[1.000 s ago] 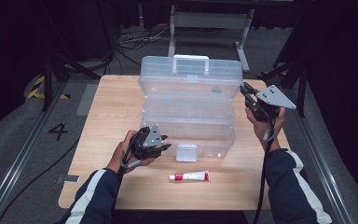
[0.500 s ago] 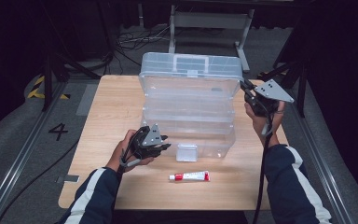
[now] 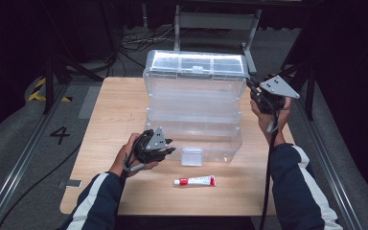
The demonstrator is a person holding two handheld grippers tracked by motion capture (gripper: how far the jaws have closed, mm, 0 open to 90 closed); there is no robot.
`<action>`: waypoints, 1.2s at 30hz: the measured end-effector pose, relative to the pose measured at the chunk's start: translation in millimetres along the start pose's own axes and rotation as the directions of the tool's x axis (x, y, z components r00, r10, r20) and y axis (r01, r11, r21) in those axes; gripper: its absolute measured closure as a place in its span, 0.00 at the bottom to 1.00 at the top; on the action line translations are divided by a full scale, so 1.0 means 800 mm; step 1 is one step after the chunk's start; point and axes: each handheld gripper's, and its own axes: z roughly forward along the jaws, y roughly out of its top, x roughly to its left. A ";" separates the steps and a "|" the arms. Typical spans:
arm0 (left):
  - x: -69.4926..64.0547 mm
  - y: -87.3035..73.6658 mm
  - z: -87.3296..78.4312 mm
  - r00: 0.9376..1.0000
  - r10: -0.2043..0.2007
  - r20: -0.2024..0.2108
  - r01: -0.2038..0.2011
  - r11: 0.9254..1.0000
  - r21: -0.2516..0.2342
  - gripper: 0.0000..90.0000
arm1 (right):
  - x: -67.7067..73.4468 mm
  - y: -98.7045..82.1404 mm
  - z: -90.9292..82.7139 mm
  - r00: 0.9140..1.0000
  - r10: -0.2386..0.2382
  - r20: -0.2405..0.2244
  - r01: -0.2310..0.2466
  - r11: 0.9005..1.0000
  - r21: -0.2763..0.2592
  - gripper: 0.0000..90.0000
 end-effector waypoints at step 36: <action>0.003 -0.003 0.002 1.000 -0.006 0.014 0.006 1.000 -0.022 0.75 | -0.029 0.016 0.047 0.995 0.096 -0.038 -0.093 0.993 0.072 0.95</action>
